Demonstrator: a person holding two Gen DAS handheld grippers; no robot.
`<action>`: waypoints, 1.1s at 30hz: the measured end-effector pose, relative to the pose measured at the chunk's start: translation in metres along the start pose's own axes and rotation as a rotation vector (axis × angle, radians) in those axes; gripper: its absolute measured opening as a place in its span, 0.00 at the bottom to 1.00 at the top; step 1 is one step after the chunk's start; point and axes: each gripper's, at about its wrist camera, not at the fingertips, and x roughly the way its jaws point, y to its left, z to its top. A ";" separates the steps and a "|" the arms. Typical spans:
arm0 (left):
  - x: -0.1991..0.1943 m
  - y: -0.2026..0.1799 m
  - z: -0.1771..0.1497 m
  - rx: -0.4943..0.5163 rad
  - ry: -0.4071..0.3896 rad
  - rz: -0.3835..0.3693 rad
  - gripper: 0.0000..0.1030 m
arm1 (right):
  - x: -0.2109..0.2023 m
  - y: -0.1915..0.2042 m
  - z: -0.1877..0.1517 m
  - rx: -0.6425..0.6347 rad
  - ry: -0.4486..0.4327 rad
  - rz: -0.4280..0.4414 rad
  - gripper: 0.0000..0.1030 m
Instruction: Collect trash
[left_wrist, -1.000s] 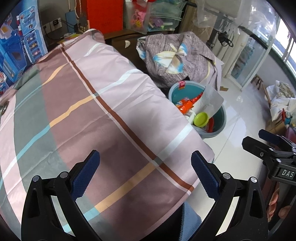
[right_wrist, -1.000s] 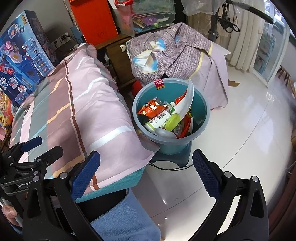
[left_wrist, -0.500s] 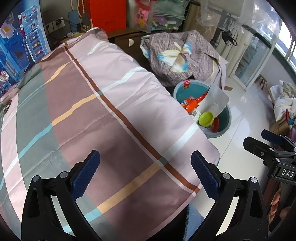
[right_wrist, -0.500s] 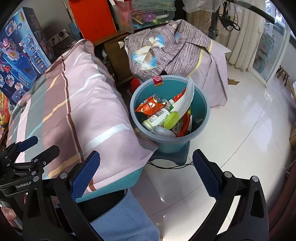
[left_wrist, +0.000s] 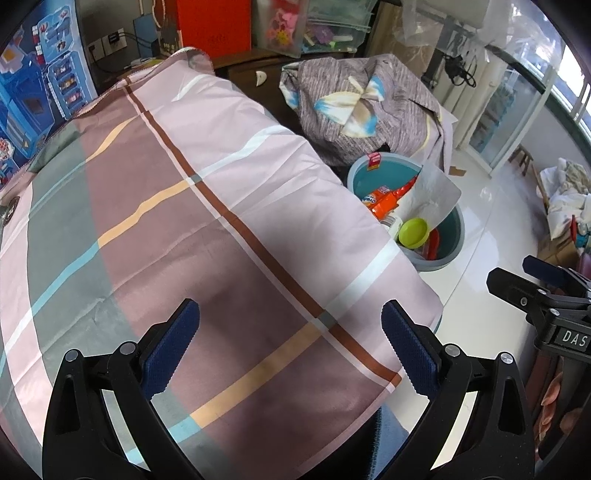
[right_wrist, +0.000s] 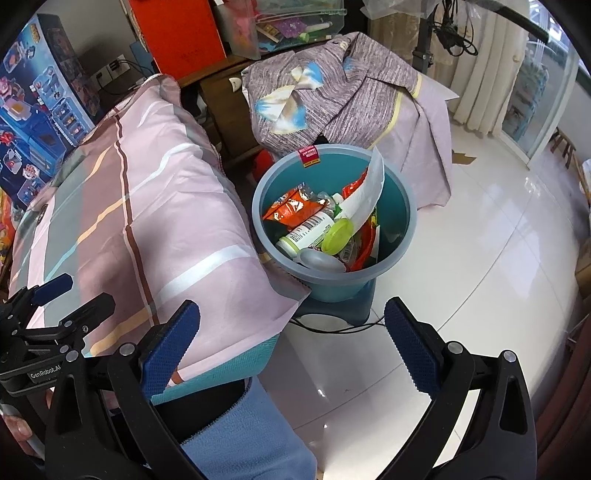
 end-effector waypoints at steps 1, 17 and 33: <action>0.001 0.000 0.000 -0.001 0.001 0.000 0.96 | 0.001 0.000 0.000 0.000 0.002 0.000 0.93; 0.007 0.001 -0.001 -0.003 0.009 0.008 0.96 | 0.008 -0.002 0.000 0.001 0.012 -0.011 0.93; 0.014 0.002 -0.006 0.003 0.015 0.018 0.96 | 0.015 -0.005 -0.002 0.006 0.014 -0.025 0.93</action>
